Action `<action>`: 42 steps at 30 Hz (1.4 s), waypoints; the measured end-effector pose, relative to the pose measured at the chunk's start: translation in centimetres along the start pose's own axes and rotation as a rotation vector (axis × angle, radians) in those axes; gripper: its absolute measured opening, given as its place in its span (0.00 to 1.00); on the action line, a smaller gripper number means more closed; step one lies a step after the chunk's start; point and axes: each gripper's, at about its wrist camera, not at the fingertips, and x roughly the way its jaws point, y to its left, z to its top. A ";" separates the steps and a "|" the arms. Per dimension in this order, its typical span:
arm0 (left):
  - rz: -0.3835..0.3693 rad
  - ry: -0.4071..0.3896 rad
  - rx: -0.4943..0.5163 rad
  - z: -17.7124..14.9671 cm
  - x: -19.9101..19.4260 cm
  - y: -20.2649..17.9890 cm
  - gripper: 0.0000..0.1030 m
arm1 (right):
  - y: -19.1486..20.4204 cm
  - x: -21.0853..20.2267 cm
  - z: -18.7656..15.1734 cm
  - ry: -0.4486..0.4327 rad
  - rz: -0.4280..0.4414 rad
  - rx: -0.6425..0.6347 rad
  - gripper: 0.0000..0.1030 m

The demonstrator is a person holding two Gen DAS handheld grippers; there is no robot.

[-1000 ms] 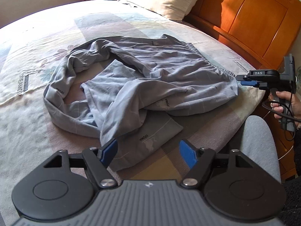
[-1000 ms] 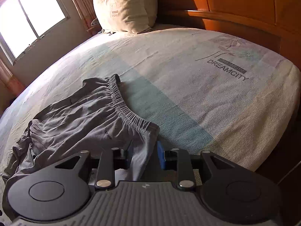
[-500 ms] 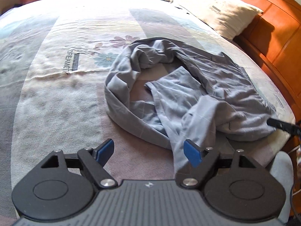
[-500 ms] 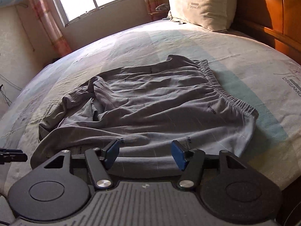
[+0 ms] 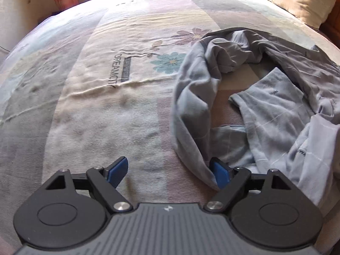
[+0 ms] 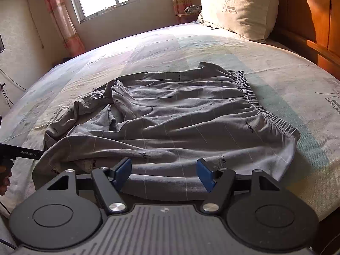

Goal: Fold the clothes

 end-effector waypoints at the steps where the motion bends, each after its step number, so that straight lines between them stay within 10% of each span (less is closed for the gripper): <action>1: 0.021 0.005 -0.004 0.3 0.0 0.9 0.84 | -0.2 0.0 0.0 -0.002 -0.003 0.003 0.71; 17: 0.371 0.032 0.054 8.0 3.8 12.3 0.86 | 0.3 0.4 0.3 0.001 -0.016 -0.007 0.71; 34: -0.008 -0.087 0.267 2.9 -0.1 4.3 0.85 | 4.0 0.1 0.5 0.006 0.043 -0.072 0.72; 42: 0.067 -0.038 0.201 2.8 2.6 5.5 0.86 | 4.7 -1.3 0.4 -0.008 0.036 -0.099 0.72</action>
